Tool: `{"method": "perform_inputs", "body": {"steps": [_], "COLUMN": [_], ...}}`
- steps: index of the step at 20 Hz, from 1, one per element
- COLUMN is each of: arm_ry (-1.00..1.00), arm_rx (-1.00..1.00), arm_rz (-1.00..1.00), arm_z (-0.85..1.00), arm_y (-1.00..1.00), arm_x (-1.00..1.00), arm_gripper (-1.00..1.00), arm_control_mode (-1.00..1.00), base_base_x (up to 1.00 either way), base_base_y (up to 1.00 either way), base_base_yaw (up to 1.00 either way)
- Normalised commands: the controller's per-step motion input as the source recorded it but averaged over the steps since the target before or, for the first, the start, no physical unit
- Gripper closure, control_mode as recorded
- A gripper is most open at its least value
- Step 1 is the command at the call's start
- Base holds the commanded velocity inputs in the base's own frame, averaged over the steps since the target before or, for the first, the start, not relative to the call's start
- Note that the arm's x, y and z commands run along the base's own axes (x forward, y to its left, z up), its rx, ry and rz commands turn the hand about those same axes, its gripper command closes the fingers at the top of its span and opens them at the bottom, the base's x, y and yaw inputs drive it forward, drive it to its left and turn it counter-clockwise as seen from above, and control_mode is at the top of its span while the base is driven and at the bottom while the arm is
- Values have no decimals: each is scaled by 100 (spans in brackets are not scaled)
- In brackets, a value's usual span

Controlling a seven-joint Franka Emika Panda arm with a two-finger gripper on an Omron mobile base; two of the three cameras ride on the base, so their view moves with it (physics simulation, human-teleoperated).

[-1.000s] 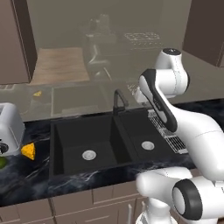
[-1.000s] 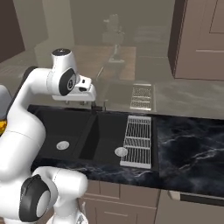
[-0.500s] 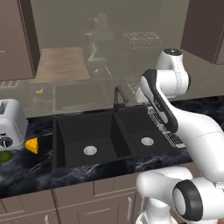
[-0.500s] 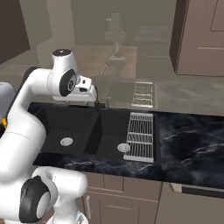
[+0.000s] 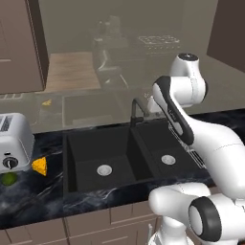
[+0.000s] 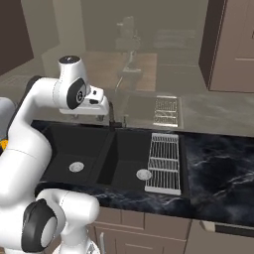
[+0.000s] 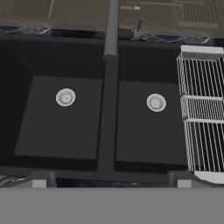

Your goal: Turn on the sink faucet. Then move the lime from the counter to the sink. Turn off the sink. Move the vegetable from the sink to the pot next to the stove. Finally move the pot to the front left burner.

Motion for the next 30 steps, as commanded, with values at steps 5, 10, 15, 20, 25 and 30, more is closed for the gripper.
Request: {"method": "perform_inputs", "body": {"steps": [5,10,15,20,25,30], "arm_ry": [0,0,-11,-27,-28,-19], "arm_rx": [0,0,4,13,11,6], "arm_rz": [0,0,11,31,36,27], "arm_z": [0,0,-25,-36,-41,-23], "arm_y": [0,0,-41,-85,-61,-21], "arm_x": [0,0,0,0,11,25], "arm_gripper": [-100,-100,-100,-100,-100,-100], "arm_control_mode": [100,100,-100,-100,-100,-100], "base_base_x": [47,24,0,0,0,0], "base_base_y": [-22,0,0,0,0,0], "base_base_yaw": [0,0,0,0,0,0]}}
